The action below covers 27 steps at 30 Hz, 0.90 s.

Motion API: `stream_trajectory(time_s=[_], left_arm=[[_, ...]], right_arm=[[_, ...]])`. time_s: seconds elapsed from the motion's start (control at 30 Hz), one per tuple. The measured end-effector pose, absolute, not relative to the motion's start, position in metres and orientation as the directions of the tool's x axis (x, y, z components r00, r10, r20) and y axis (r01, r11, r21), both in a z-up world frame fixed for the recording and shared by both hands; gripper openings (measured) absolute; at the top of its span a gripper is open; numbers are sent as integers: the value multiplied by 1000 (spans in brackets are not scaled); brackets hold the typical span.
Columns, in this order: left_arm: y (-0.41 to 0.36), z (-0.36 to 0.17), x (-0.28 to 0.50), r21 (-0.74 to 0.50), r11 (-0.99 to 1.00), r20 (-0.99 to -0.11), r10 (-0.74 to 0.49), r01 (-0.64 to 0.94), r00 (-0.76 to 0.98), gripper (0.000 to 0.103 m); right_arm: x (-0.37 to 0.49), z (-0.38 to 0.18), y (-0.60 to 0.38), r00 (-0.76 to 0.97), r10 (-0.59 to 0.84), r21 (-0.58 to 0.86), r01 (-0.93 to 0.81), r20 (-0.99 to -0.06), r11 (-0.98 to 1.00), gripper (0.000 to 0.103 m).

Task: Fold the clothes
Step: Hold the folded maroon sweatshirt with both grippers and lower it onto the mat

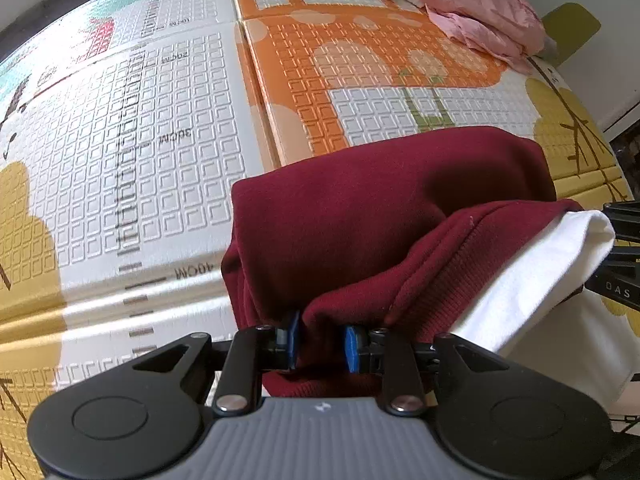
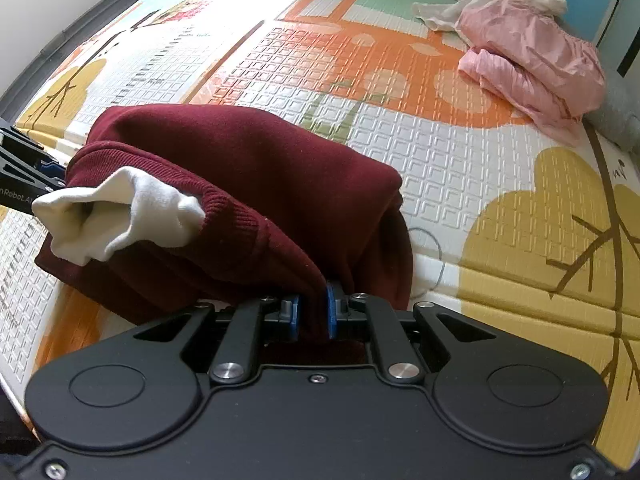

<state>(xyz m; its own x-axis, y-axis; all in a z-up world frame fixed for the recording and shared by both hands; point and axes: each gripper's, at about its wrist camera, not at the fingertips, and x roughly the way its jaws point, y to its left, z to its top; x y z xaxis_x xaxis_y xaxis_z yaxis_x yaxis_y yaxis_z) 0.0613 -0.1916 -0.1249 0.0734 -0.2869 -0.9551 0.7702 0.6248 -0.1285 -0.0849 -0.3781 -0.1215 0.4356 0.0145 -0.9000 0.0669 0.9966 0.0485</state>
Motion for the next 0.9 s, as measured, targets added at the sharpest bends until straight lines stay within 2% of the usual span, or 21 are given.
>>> stream_trajectory(time_s=[0.6, 0.77, 0.83, 0.9], left_arm=[[-206, -123, 75, -82, 627, -959, -262, 775, 111, 27], [-207, -120, 65, -48, 604, -958, -252, 795, 134, 31], [-206, -117, 62, -37, 593, -957, -253, 804, 143, 33], [-203, -114, 61, -45, 595, -955, -261, 803, 140, 35]], right_arm=[[-70, -119, -387, 442, 17, 59, 81, -897, 995, 12], [-73, -114, -388, 442, 29, 71, 79, -896, 994, 14], [-77, -110, -388, 443, 40, 82, 77, -895, 994, 18], [-81, -105, -387, 447, 54, 97, 73, -893, 993, 35]])
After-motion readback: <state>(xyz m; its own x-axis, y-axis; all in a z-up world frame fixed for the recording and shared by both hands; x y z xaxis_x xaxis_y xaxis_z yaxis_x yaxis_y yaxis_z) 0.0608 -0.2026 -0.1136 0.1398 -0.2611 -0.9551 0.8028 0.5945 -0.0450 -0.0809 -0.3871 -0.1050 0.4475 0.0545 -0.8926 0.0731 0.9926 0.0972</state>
